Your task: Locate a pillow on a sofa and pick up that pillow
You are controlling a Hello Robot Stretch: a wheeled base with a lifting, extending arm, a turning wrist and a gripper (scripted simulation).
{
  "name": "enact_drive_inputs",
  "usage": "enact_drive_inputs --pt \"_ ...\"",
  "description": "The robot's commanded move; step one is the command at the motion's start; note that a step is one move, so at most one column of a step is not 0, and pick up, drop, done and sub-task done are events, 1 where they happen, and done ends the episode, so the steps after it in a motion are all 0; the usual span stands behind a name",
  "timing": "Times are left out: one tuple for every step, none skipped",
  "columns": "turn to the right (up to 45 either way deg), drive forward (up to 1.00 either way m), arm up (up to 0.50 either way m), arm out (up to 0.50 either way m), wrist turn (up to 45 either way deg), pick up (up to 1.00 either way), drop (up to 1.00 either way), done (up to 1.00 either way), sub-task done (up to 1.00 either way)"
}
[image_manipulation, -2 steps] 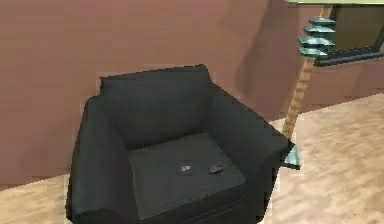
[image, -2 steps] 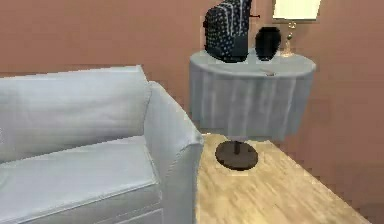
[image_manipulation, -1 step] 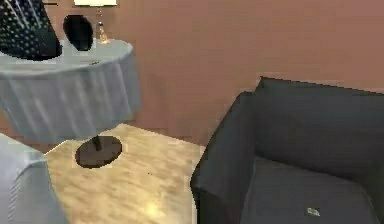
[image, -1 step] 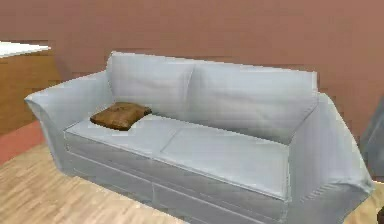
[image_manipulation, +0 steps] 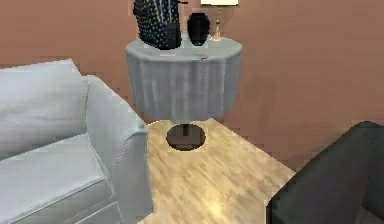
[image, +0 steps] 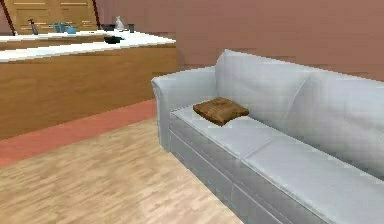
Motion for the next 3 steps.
enact_drive_inputs --pt "0.0 0.55 0.0 0.0 0.0 0.0 0.0 0.0 0.0" --pt "-45.0 0.0 0.0 0.0 0.0 0.0 0.0 0.0 0.0" --pt "-30.0 0.0 0.0 0.0 0.0 0.0 0.0 0.0 0.0"
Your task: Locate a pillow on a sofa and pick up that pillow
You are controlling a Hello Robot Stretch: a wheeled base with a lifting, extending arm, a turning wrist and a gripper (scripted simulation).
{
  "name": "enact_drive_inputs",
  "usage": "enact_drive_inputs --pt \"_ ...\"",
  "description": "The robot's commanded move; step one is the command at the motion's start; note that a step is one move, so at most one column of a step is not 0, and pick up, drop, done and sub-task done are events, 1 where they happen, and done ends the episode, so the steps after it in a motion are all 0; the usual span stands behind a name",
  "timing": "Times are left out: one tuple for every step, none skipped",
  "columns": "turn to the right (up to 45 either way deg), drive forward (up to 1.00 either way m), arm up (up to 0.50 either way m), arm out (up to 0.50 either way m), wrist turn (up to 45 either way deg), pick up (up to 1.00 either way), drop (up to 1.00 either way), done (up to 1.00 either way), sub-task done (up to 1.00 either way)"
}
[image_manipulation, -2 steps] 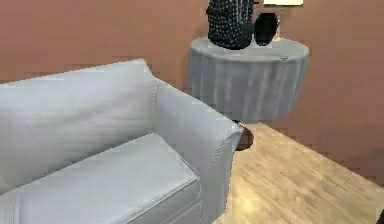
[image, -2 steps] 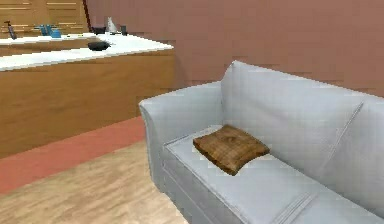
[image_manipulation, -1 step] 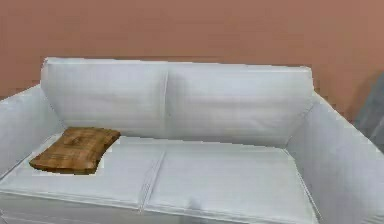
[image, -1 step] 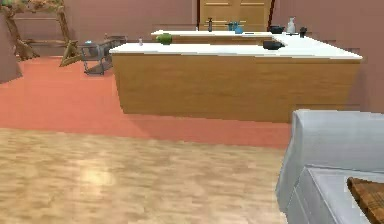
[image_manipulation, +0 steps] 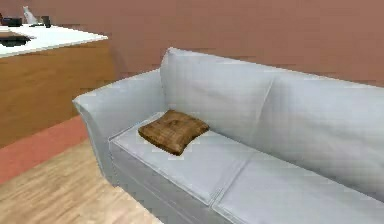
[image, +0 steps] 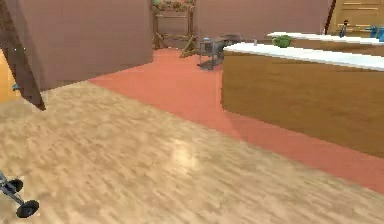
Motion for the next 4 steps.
enact_drive_inputs --pt "45.0 0.0 0.0 0.0 0.0 0.0 0.0 0.0 0.0" --pt "6.0 0.0 0.0 0.0 0.0 0.0 0.0 0.0 0.0" --pt "0.0 1.0 0.0 0.0 0.0 0.0 0.0 0.0 0.0" --pt "45.0 0.0 0.0 0.0 0.0 0.0 0.0 0.0 0.0"
